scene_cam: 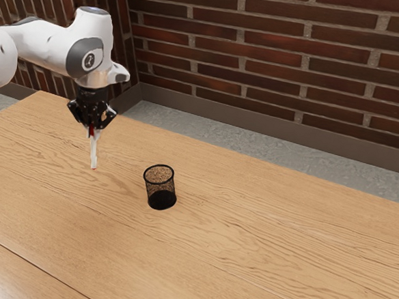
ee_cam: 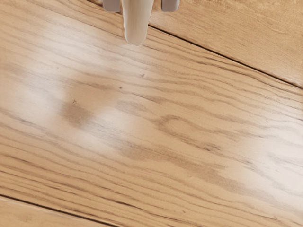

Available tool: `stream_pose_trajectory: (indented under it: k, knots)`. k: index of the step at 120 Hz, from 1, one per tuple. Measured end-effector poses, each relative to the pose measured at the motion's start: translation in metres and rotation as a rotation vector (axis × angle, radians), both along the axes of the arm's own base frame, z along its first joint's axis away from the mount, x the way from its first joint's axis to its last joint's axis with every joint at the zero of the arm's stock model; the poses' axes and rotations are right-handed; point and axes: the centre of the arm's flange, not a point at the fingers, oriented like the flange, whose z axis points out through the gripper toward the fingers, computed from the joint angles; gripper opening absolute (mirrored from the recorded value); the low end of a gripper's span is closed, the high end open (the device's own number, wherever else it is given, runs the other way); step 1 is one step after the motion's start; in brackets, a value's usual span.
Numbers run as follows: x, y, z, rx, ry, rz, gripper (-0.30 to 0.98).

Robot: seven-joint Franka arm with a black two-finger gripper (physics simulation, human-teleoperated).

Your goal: Take the marker out of the pen holder and place it to the left of the pen holder.

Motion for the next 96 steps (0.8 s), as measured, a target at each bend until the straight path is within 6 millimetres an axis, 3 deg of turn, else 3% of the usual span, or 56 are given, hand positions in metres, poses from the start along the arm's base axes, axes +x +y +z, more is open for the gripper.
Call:
stream_pose_trajectory:
  k: [19,30,43,65,69,73,78,88,92,96]
  knots:
    - [0.04,0.018,-0.053,-0.047,0.171,-0.016,-0.09]
    - [0.051,0.023,-0.072,-0.08,0.236,-0.037,-0.08]
    - [0.05,0.025,-0.083,-0.109,0.297,-0.065,-0.08]
    - [0.042,0.032,-0.092,-0.158,0.345,-0.097,0.31]
    - [0.041,0.029,-0.076,-0.156,0.329,-0.11,0.37]
    - [0.038,0.015,-0.04,-0.143,0.29,-0.138,0.41]
    - [0.015,-0.008,0.029,-0.114,0.201,-0.183,0.46]
    - [-0.052,-0.059,0.195,-0.058,-0.082,-0.29,0.54]
    - [-0.072,-0.074,0.239,-0.035,-0.158,-0.318,0.56]
    - [-0.087,-0.087,0.265,-0.021,-0.205,-0.342,0.58]
